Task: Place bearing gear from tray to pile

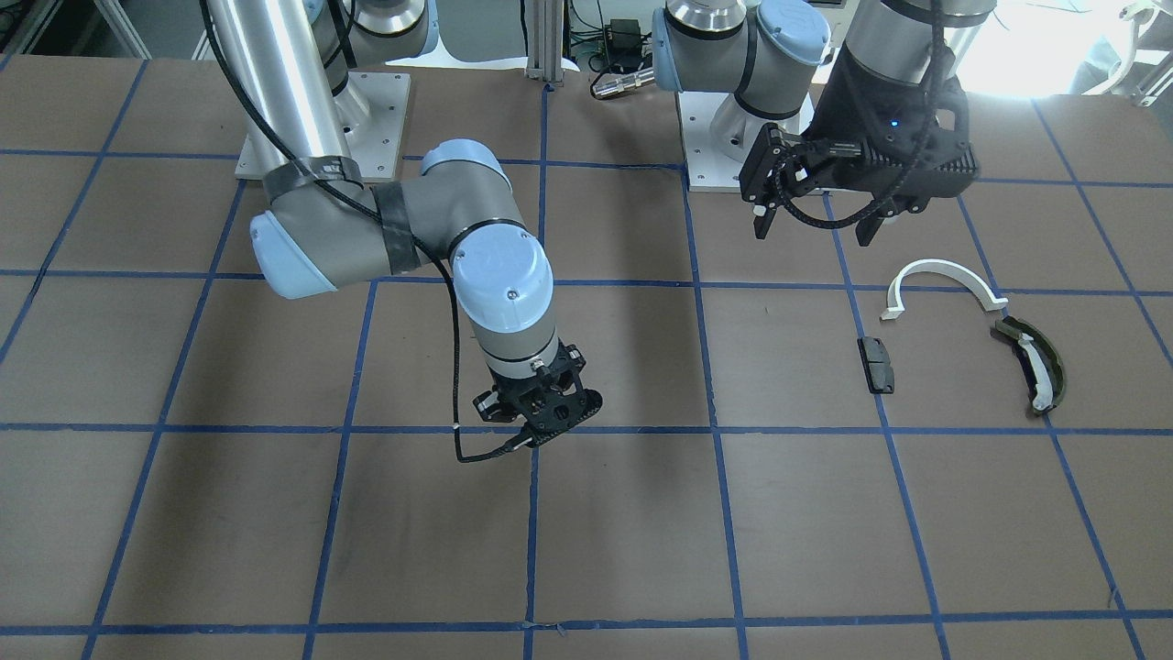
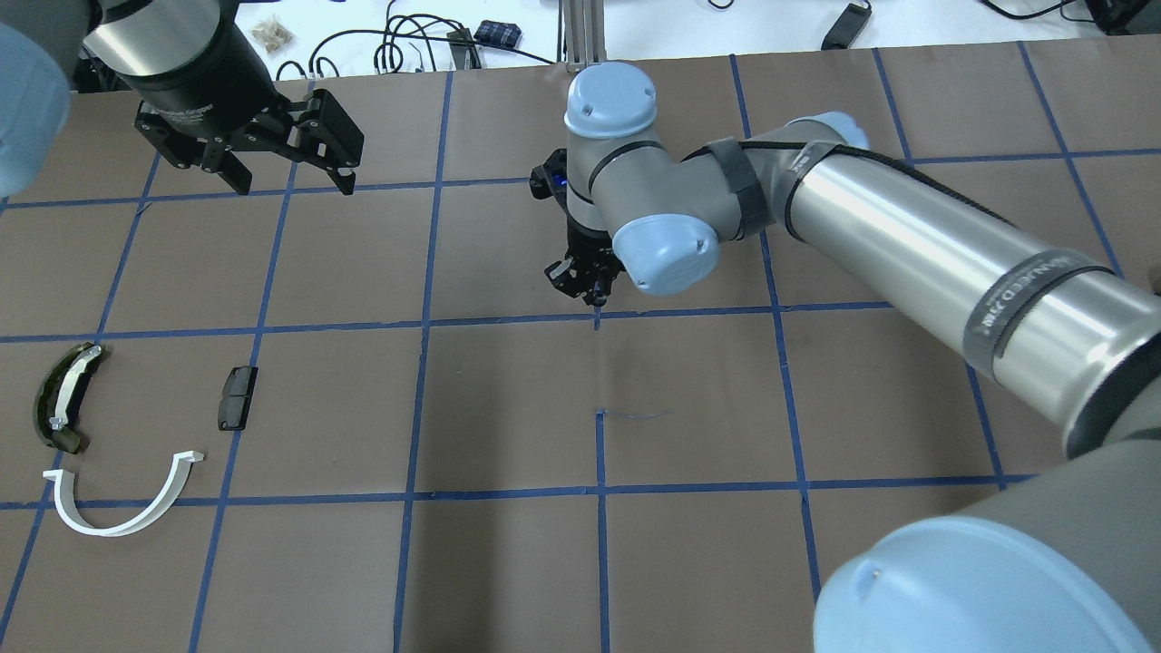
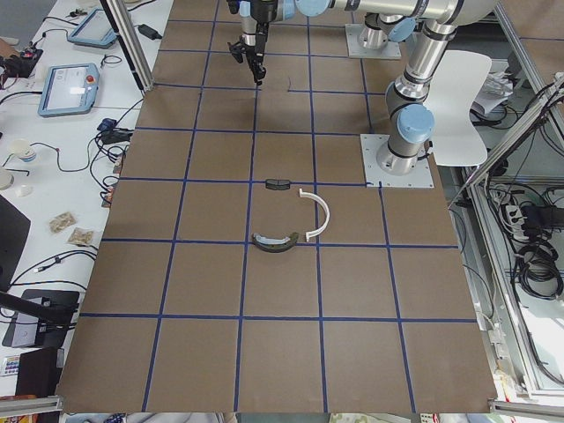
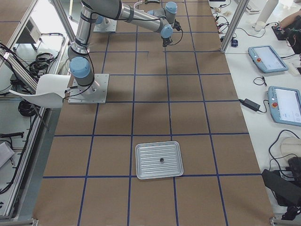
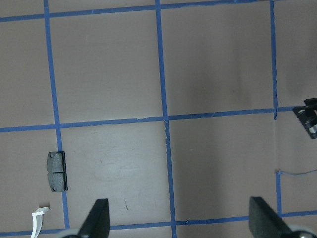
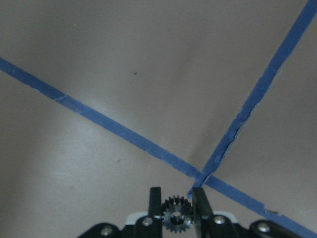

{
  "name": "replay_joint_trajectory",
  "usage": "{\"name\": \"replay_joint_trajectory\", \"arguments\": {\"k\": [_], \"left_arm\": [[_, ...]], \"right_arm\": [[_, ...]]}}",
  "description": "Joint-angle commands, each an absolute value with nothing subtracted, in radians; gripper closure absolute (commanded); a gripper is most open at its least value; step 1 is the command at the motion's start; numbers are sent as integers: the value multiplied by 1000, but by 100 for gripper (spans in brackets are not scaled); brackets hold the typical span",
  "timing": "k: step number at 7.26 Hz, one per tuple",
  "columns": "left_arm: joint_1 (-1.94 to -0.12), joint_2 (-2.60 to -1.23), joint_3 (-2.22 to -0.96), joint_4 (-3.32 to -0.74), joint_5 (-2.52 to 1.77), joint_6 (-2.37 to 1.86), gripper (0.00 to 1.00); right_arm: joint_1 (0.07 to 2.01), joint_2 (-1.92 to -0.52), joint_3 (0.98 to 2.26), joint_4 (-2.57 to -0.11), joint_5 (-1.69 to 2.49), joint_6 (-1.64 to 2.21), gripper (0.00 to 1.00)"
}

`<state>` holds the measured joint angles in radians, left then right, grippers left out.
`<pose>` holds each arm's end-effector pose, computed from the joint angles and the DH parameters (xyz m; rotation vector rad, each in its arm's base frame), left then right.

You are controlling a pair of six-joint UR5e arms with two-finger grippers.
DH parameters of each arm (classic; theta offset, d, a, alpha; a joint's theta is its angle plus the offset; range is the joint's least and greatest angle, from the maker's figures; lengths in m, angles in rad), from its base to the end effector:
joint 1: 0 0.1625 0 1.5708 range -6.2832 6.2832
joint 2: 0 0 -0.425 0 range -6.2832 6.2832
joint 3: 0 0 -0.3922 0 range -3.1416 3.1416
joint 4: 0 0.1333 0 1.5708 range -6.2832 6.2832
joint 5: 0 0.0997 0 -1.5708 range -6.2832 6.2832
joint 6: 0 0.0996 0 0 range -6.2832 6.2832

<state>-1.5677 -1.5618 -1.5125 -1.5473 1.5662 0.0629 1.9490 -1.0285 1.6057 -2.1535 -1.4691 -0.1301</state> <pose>-0.1322 -0.4962 0.5237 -0.0941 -3.1353 0.1426 0.3726 -0.5495 0.2140 -0.7647 2.9422 0.0108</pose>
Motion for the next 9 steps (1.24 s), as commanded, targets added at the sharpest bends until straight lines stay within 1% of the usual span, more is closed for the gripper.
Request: {"name": "replay_joint_trajectory", "arguments": {"k": [1,2,3,5,6,7,8,9], "left_arm": [[-1568,-1562,-1513,-1546,1566,63,0],[-1568,-1562,-1513,-1548,1566,63,0],[-1568,-1562,-1514,-1549,1566,63,0],[-1578,-1589,-1514,-1548,1568,60,0],[-1585,-1598,-1526,-1546,1562,55,0],[-1644,-1624,-1563,-1492,1513,2,0],[-1698,-1685,-1600,-1327,1485,-23,0],[-1750,-1745,-1608,-1266,1477,-126,0]], "right_arm": [[1945,-1029,1628,-2213,-1561,-144,0],[1913,-1063,1620,-2209,-1592,-200,0],[1814,-1142,1617,-2144,-1598,-268,0],[1528,-1262,1629,-2045,-1621,-540,0],[1370,-1284,1634,-2031,-1634,-586,0],[1218,-1282,1632,-2037,-1626,-752,0],[1077,-1275,1634,-2040,-1620,-948,0],[936,-1267,1634,-2045,-1614,-1094,0]]}}
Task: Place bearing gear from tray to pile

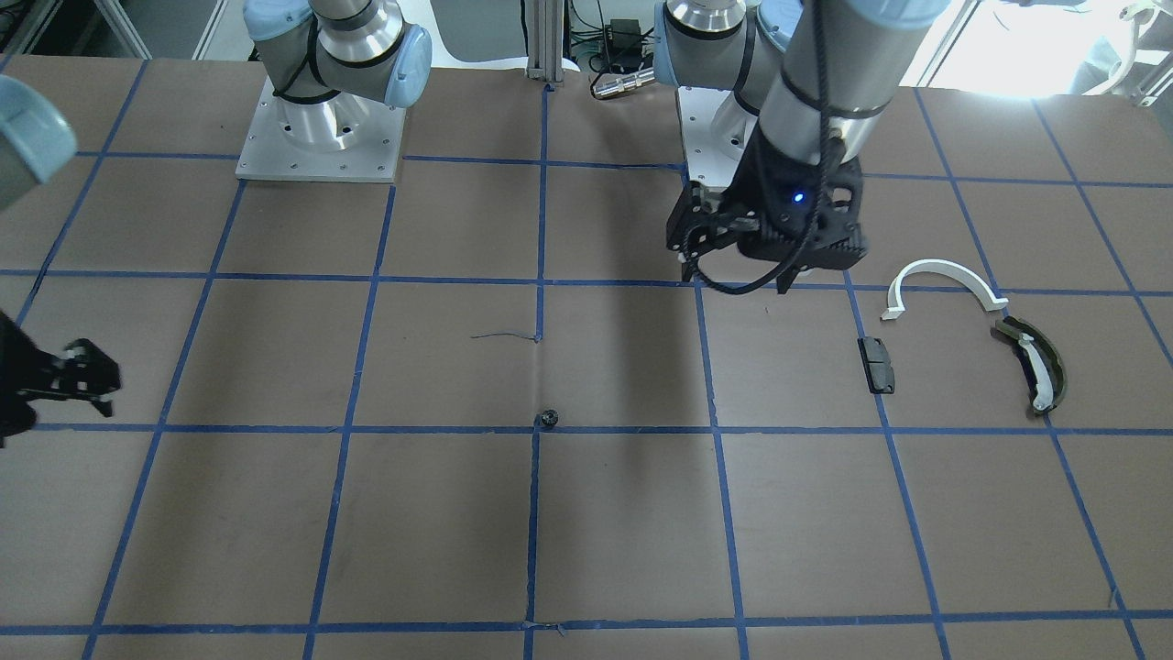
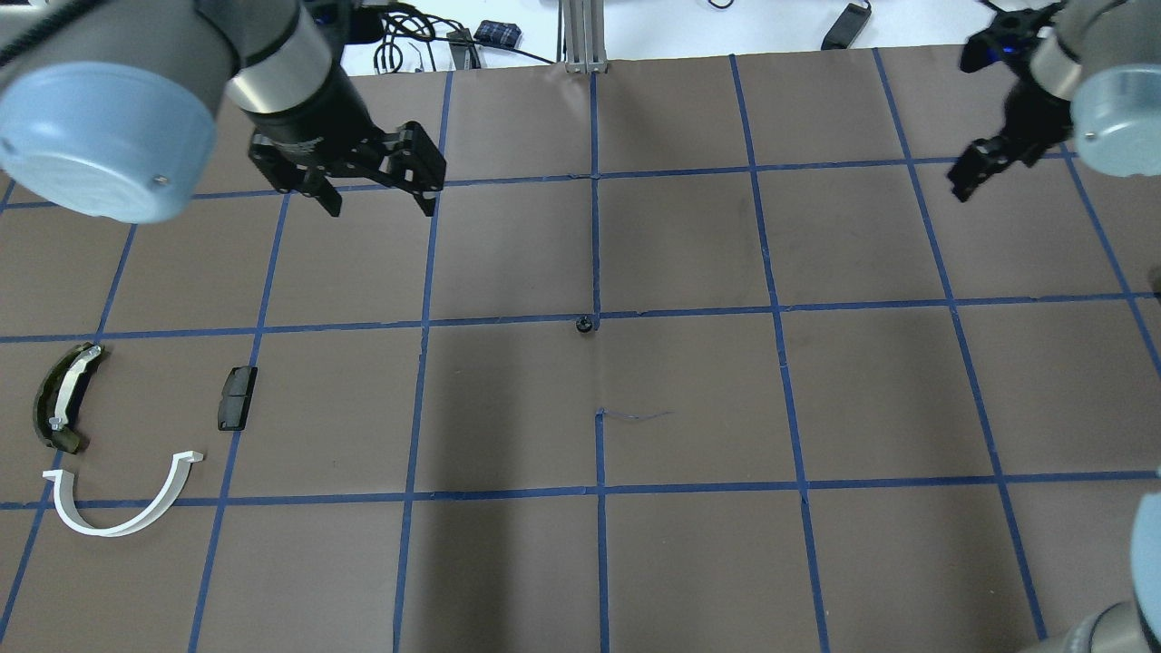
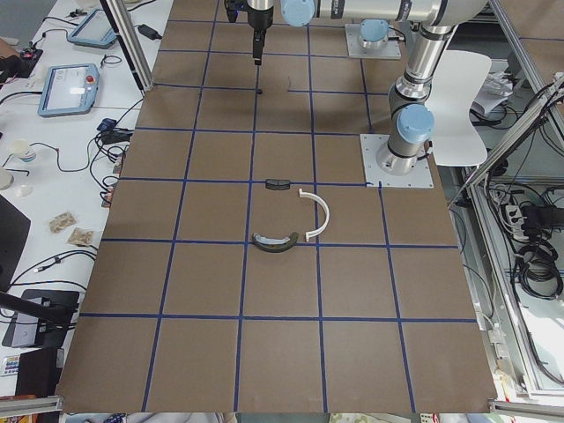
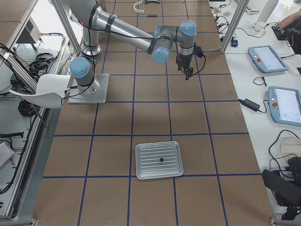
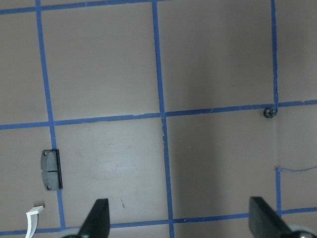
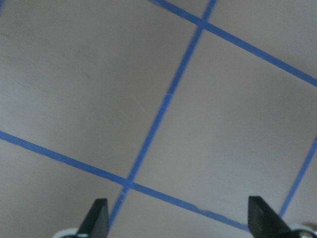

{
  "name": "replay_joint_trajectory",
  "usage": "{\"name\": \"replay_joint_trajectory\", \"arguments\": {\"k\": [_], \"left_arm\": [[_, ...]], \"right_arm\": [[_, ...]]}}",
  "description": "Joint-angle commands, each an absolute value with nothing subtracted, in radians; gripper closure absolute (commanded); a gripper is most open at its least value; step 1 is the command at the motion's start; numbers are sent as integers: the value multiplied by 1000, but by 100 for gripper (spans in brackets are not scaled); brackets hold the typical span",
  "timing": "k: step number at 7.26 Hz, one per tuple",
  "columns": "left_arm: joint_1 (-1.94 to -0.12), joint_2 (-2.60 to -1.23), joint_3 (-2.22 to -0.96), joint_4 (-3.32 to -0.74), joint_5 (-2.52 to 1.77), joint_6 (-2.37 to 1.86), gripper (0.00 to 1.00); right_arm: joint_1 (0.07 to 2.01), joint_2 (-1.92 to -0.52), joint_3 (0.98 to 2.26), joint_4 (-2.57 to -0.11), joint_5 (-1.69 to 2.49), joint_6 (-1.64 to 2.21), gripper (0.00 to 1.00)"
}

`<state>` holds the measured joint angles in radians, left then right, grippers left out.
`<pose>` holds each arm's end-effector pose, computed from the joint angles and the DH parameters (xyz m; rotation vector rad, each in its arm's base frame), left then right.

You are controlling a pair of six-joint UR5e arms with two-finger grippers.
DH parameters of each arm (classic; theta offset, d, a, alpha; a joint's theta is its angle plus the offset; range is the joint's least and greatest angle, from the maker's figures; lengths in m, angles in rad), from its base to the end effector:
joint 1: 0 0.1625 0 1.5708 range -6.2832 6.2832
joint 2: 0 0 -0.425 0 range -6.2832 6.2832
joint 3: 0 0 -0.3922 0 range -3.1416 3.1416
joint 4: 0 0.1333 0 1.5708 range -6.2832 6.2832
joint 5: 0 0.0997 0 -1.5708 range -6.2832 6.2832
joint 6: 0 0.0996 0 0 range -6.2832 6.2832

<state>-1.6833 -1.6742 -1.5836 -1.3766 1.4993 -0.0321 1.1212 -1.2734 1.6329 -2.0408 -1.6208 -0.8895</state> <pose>-0.2002 -0.5214 0.4485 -0.1274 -3.0600 0.1113 -0.1459 -0.5977 0.3430 0.6576 -2.9605 0.0844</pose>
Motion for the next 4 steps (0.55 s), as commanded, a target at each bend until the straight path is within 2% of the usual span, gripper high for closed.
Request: {"name": "replay_joint_trajectory", "arguments": {"k": [1,4], "left_arm": [[-1813,-1805,-1609,-1221,1480,-202,0],[-1935,-1975,-1621,-1060,1494,-308,0]], "right_arm": [[808,-1237,1635,-2049,-1603,-1249,0],[562,-1123,1631,-2121,-1504,-1597,0]]}}
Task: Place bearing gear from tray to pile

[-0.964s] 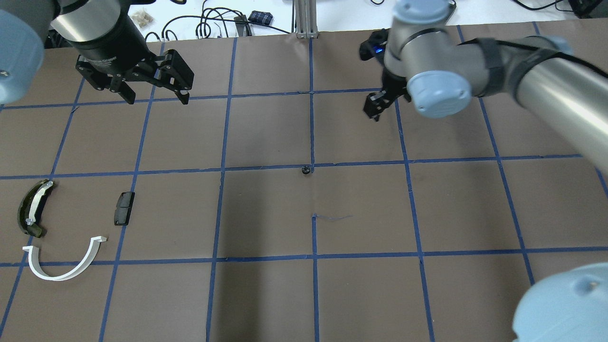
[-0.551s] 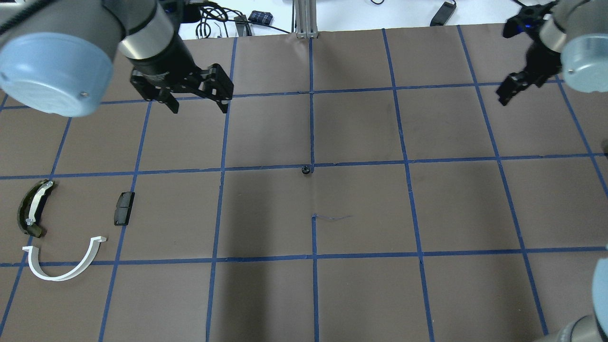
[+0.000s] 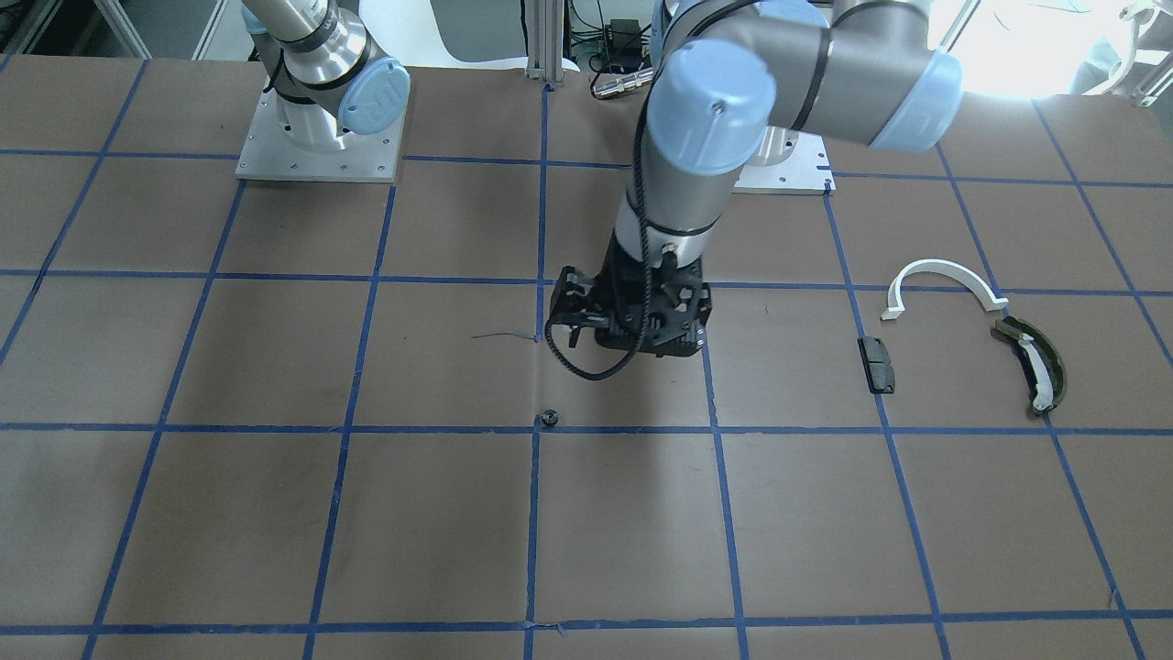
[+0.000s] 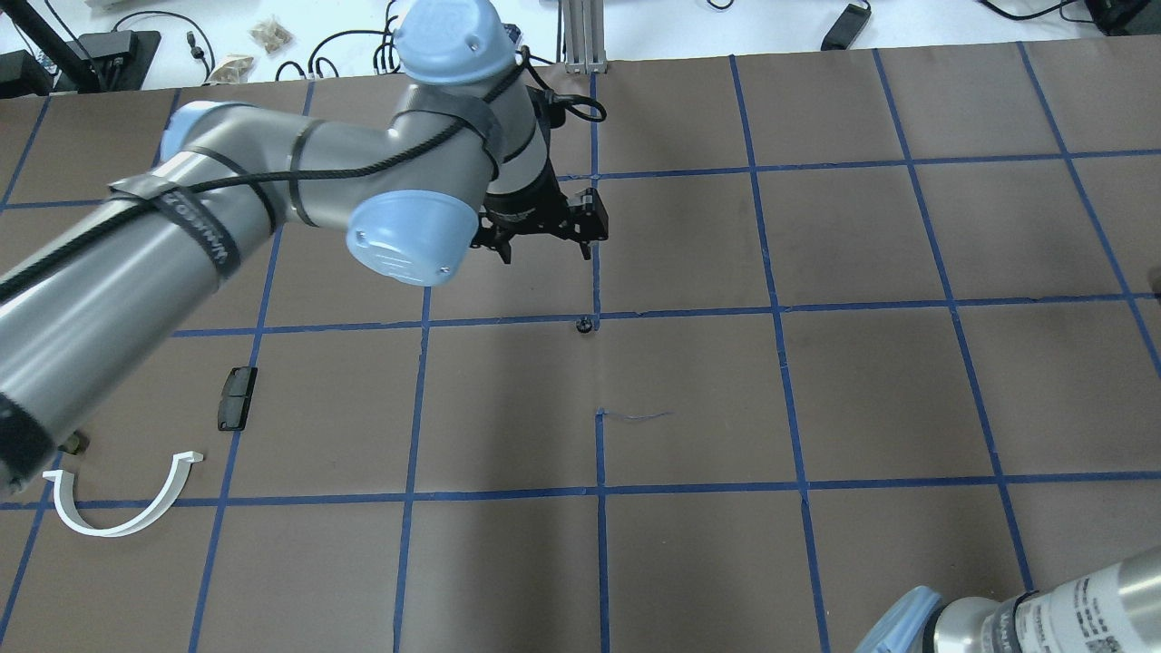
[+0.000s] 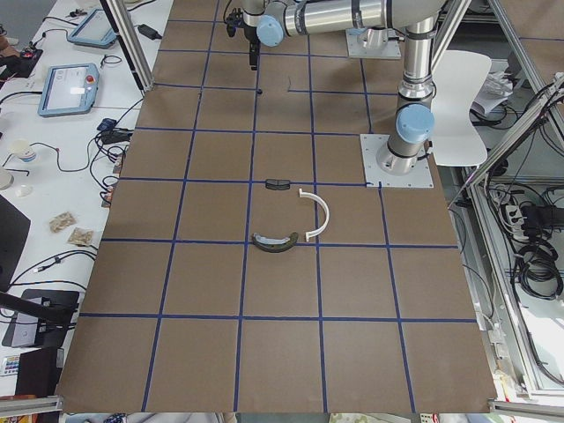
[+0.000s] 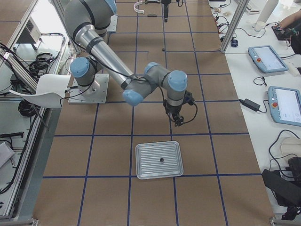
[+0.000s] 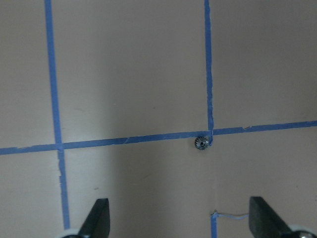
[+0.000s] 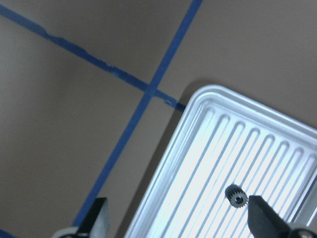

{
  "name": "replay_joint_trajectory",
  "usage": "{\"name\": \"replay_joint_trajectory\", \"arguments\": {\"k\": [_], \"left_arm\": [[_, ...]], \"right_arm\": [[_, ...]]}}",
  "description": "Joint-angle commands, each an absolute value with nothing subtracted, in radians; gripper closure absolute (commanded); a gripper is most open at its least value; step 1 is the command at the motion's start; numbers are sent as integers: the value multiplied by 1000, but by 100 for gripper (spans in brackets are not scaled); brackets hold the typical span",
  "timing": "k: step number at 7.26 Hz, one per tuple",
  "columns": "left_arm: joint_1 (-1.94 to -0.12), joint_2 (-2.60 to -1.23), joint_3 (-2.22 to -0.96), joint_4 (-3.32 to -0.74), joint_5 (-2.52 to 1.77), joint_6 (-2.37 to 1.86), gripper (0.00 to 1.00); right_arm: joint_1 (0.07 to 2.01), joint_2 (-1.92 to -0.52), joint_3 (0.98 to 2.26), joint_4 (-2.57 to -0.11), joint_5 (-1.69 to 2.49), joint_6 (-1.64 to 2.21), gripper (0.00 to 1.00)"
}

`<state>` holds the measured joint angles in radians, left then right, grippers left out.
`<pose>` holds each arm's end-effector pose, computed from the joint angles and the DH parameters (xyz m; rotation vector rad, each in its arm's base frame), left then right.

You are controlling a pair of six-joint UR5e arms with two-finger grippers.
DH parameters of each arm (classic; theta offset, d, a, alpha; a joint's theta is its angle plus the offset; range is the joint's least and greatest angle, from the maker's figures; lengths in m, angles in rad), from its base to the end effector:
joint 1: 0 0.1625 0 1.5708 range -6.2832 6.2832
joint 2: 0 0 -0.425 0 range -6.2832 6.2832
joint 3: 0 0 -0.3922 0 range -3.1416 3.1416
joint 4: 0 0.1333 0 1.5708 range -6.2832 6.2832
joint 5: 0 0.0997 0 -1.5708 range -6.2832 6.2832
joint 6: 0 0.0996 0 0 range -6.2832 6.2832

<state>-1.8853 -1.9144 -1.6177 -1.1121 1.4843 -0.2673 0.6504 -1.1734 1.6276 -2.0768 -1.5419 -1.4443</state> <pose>-0.3243 -0.5382 0.3212 -0.0762 -3.0376 0.0616 -0.4123 -0.4848 0.2880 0.8049 -2.9976 0.0720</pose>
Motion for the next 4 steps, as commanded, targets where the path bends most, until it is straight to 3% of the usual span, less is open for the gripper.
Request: {"name": "replay_joint_trajectory", "arguments": {"k": [1,4], "left_arm": [[-1937,-2009,-1640,-1042,1502,-314,0],[-1944,-2094,-1660,-954,1518,-354,0]], "right_arm": [[533,-1089,1618,-2128,-1485,-1690,0],[529,-1008,1617,-2199,-1488,-1833,4]]}}
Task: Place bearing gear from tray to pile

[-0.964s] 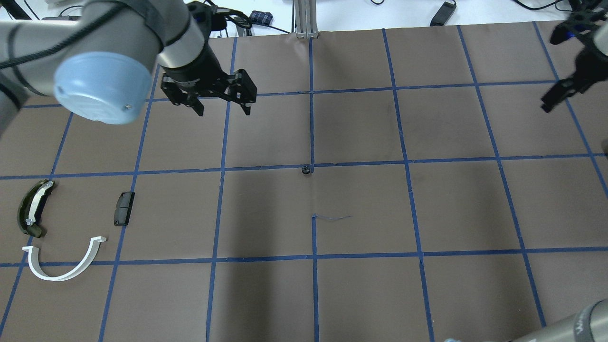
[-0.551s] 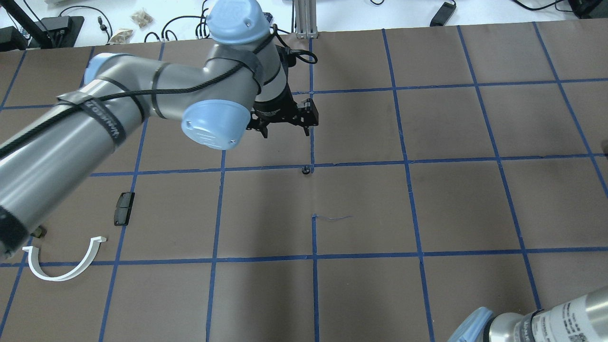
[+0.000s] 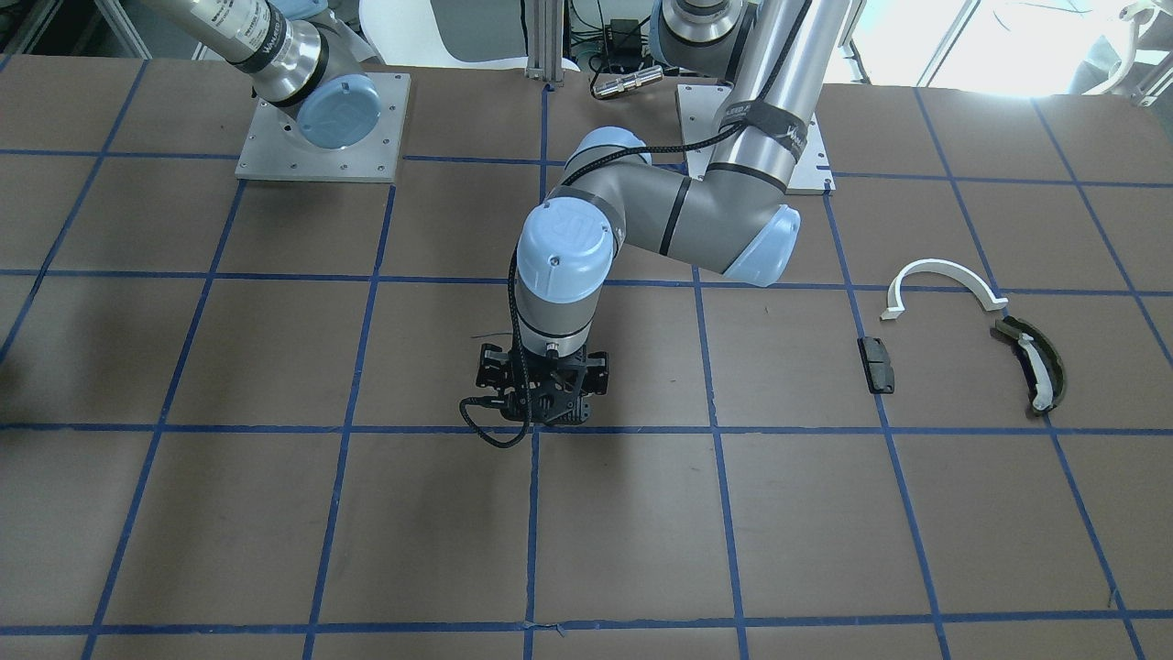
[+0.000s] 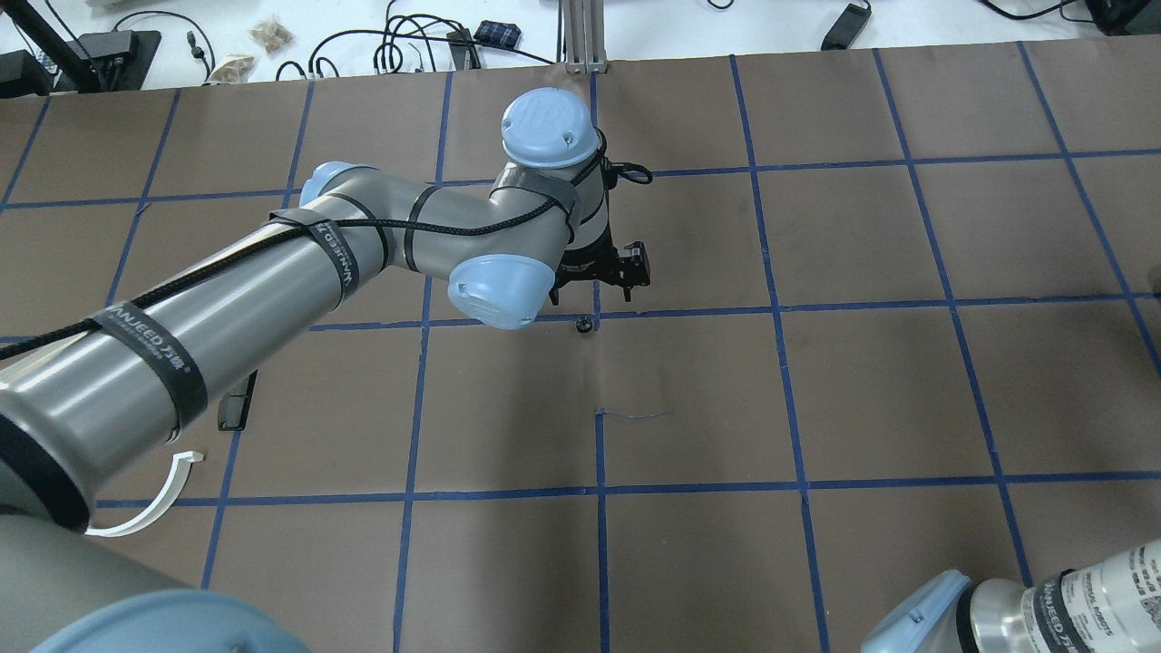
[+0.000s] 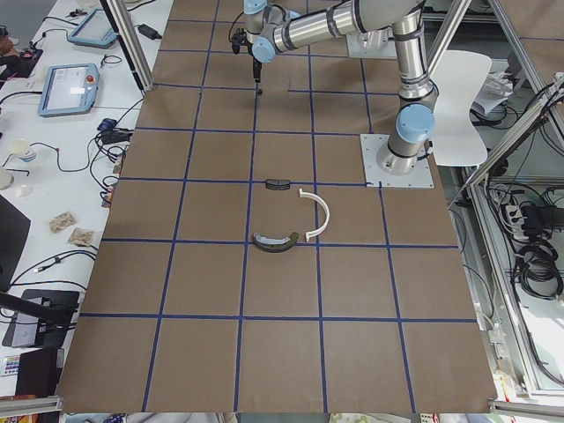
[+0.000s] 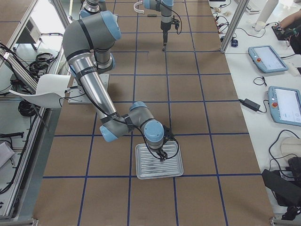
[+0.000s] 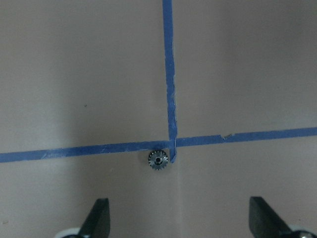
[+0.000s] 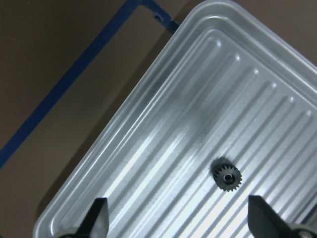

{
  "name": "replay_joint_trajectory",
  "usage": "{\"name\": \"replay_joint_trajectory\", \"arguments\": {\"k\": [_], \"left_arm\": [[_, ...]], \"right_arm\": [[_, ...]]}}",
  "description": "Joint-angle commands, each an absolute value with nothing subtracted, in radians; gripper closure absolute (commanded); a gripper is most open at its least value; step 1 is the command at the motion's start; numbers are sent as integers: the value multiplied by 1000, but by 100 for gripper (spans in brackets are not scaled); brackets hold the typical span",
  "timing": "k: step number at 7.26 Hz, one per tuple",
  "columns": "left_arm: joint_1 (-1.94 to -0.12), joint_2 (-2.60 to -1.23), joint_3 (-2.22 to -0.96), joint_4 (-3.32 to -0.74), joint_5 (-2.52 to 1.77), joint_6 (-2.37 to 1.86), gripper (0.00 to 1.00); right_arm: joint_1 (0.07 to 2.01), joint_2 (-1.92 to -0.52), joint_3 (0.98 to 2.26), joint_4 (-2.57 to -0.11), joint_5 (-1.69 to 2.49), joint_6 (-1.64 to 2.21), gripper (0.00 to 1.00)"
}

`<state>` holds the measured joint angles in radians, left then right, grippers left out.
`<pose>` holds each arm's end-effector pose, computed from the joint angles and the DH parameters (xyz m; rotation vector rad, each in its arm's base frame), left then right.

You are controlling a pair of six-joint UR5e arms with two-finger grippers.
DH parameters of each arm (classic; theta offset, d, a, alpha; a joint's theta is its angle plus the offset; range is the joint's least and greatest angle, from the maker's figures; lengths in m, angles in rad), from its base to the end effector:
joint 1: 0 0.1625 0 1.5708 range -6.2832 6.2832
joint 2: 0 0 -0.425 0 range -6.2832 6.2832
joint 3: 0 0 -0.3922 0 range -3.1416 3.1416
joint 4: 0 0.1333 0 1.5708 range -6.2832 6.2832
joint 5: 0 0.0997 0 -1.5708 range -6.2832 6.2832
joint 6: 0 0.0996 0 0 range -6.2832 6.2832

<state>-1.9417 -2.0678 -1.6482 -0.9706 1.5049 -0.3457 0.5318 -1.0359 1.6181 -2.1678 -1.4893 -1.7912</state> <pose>-0.3602 -0.5403 0.2262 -0.0400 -3.0706 0.0016 -0.4846 -0.4491 0.2147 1.1531 -2.9173 0.1299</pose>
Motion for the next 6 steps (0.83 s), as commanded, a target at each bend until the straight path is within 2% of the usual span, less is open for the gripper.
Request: {"name": "replay_joint_trajectory", "arguments": {"k": [1,4,5,6], "left_arm": [[-1944,-2106,-1660,-953,1572,-360,1],[-1944,-2138,-1658,-951,1591,-374,16],[-1944,-2155,-1655,-950,1592,-376,16],[-1944,-2155,-1655,-928,1592,-373,20]], "right_arm": [[523,-1002,1614,-2257,-1483,-1848,5],[515,-965,1614,-2301,-1425,-1847,10],[515,-939,1612,-2350,-1417,-1851,15],[515,-908,1605,-2373,-1414,-1862,16]]}}
